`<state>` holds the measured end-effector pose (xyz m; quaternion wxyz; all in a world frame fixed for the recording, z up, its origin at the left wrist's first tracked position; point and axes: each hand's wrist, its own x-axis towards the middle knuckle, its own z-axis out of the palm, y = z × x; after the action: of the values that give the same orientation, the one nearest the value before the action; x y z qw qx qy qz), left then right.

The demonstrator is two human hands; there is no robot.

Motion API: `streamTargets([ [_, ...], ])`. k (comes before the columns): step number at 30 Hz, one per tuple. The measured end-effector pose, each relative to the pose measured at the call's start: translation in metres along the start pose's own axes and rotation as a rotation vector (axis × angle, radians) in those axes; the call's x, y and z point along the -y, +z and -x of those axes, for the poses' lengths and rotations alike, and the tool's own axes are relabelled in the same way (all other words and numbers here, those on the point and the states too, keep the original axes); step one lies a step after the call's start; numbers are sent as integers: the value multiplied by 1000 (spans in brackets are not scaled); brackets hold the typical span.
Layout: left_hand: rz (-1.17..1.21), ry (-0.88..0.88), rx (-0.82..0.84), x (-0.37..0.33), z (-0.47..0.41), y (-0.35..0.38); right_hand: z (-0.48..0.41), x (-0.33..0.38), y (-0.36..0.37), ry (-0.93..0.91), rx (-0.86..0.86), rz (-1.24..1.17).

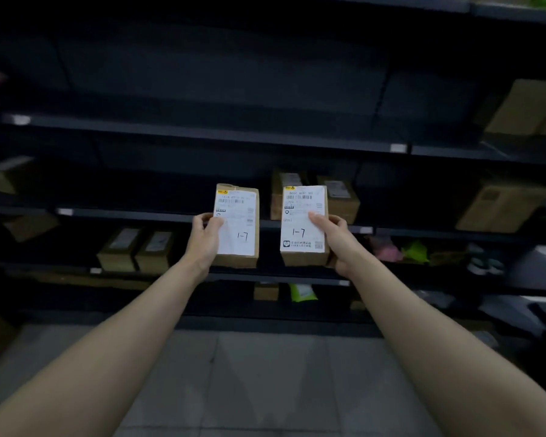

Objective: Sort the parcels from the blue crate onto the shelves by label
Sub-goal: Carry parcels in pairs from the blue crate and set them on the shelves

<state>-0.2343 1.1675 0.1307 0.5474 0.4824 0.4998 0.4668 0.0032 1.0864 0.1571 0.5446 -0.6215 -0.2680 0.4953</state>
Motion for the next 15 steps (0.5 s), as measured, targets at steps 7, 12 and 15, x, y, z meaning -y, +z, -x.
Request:
streamTargets([
  [7, -24, -53, -108, 10, -98, -15, -114, 16, 50, 67, 102, 63],
  [12, -49, -73, -152, 16, -162, -16, -182, 31, 82, 130, 183, 112],
  [15, -75, -85, -173, 22, -193, -23, -211, 29, 104, 166, 218, 111],
])
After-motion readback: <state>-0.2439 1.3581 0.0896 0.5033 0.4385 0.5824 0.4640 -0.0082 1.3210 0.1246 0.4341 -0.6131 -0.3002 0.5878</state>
